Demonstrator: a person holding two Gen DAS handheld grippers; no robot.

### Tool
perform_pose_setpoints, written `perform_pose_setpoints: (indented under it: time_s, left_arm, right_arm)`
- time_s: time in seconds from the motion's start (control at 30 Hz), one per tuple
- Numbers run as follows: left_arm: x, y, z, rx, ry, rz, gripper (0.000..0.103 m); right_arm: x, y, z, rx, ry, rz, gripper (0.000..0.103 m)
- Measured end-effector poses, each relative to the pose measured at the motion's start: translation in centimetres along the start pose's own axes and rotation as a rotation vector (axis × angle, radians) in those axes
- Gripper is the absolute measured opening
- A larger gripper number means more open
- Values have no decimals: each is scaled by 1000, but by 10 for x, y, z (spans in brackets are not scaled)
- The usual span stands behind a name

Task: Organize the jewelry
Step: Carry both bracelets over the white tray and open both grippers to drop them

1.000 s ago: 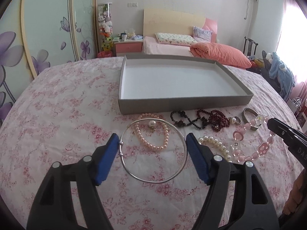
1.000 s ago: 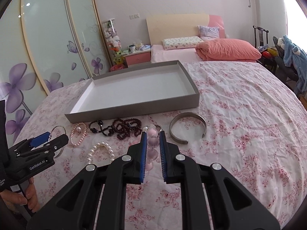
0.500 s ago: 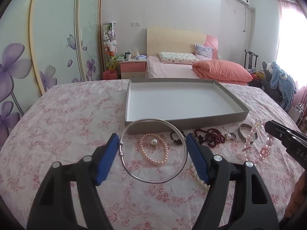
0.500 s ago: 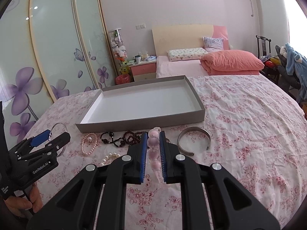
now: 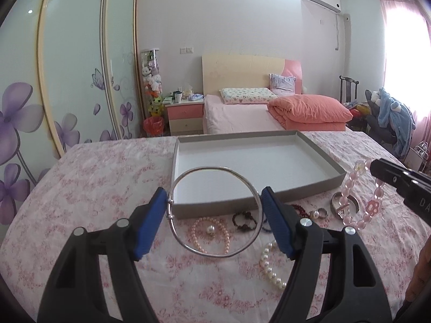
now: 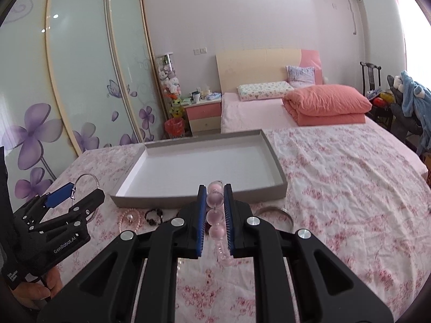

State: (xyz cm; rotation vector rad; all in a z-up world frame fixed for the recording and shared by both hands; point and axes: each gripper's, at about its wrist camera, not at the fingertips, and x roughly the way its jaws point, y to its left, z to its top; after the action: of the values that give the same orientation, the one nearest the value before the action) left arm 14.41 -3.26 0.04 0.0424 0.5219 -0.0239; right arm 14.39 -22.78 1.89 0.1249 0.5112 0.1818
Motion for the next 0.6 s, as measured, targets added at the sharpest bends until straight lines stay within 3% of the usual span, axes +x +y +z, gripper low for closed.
perform_pose_setpoints:
  time_s: [0.4, 0.6]
  left_arm:
    - [46, -6, 44, 19, -64, 40, 70]
    - [91, -5, 53, 15, -17, 48, 70]
  right_arm:
    - [46, -7, 49, -5, -48, -30, 14]
    - [90, -9, 59, 3, -10, -32, 14]
